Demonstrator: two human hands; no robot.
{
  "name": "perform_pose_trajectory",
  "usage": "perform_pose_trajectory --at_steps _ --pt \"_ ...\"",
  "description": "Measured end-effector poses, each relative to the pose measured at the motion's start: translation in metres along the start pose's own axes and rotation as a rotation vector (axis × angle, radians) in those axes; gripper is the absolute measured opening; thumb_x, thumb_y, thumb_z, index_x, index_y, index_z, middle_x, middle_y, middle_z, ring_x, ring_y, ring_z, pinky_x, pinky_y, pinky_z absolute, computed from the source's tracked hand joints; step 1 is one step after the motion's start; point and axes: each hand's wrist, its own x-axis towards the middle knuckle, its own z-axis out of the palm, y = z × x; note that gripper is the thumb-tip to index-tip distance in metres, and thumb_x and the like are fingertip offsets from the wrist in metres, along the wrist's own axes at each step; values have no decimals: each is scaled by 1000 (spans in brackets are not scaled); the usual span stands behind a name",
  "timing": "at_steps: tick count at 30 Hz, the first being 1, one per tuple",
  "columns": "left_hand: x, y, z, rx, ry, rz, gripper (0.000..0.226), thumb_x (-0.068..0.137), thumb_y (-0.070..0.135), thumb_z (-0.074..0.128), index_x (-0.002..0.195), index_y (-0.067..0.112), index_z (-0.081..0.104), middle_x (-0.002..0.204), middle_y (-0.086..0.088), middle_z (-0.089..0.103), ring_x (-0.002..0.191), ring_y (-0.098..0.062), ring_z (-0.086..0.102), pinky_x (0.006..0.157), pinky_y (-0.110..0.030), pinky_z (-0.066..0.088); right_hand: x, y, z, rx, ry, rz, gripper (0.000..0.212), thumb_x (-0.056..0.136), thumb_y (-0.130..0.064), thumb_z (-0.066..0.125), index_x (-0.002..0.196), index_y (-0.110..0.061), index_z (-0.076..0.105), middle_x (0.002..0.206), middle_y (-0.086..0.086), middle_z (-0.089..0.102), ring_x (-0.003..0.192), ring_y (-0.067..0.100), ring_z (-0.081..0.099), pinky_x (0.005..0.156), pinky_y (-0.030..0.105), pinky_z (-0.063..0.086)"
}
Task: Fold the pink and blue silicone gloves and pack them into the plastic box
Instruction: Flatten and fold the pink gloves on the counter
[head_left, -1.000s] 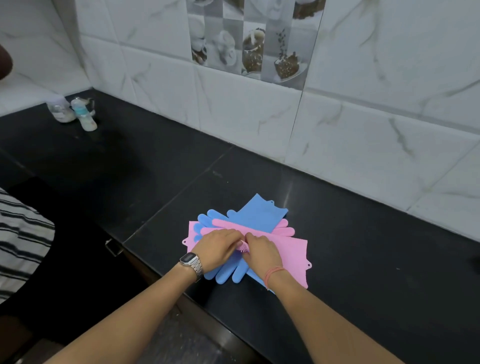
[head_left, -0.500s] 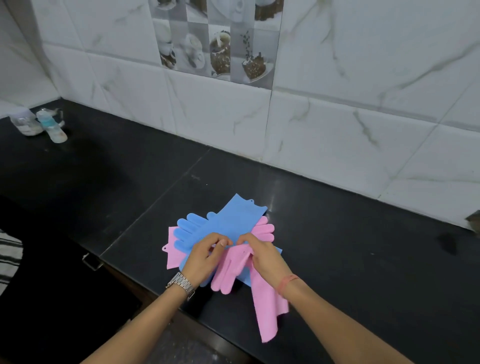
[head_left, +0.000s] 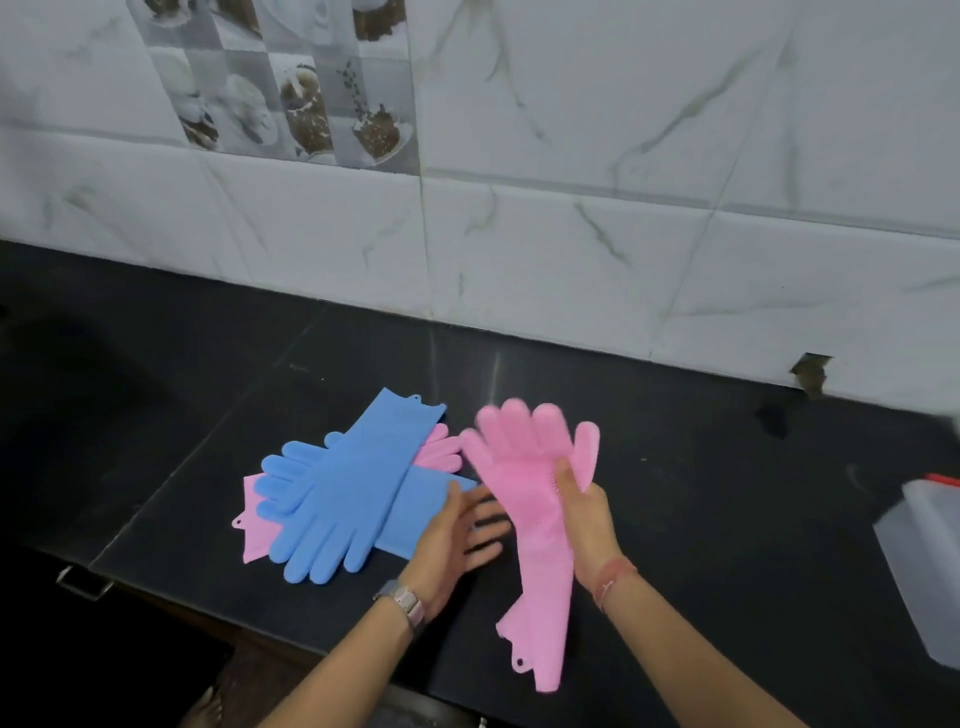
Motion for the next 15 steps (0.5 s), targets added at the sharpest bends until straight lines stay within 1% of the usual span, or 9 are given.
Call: perform_pose_trajectory --at_steps 2,3,4,5,7,8,10,12,15 --pt "2 -13 24 170 -92 -72 43 96 56 40 118 26 63 114 1 71 105 -17 67 84 -34 55 3 6 -24 75 53 131 30 102 -35 46 113 -14 65 107 6 72 100 22 68 87 37 54" --pt "3 -19 34 272 -101 -103 39 94 52 47 113 25 65 110 1 72 101 -15 68 82 -33 56 3 9 -37 66 64 180 30 103 -30 45 120 -12 61 112 8 69 104 24 65 91 39 52" --pt "5 -26 41 378 -94 -130 35 92 50 52 110 23 66 107 1 73 98 -15 69 83 -34 57 2 12 -50 31 63 228 29 103 -25 43 125 -12 57 114 8 67 105 26 63 90 40 51" --pt "7 -33 46 476 -82 -157 32 92 46 55 108 21 66 105 0 73 96 -16 69 86 -36 56 -1 16 -62 -10 50 278 28 102 -20 41 126 -14 56 113 7 66 104 25 62 86 40 52" --pt "10 -45 54 631 -43 -172 22 94 33 57 106 17 65 103 -4 73 95 -20 69 90 -42 55 -6 24 -84 -66 17 341 30 100 -11 39 124 -21 53 109 2 66 99 22 62 72 39 54" --pt "11 -50 56 687 -15 -150 18 93 26 57 104 13 65 102 -8 72 95 -24 69 89 -44 55 -8 27 -93 -91 10 351 32 98 -8 39 125 -22 52 110 1 65 99 21 62 69 37 54" --pt "11 -56 62 754 42 -101 16 92 19 58 101 9 65 100 -14 72 94 -29 69 86 -44 56 -9 34 -105 -158 23 359 35 96 -5 42 127 -20 49 112 0 63 100 20 63 69 35 55" --pt "9 -59 68 830 54 -80 15 91 21 59 98 10 65 97 -12 72 91 -27 69 81 -38 57 -8 39 -113 -232 40 336 38 94 -3 44 128 -19 48 111 -1 63 99 19 64 72 38 58" --pt "6 -63 73 953 63 -33 14 90 23 60 98 12 64 93 -8 72 85 -22 69 71 -28 54 -8 47 -119 -314 97 259 43 92 0 46 130 -22 47 101 -5 64 92 15 64 82 42 59"
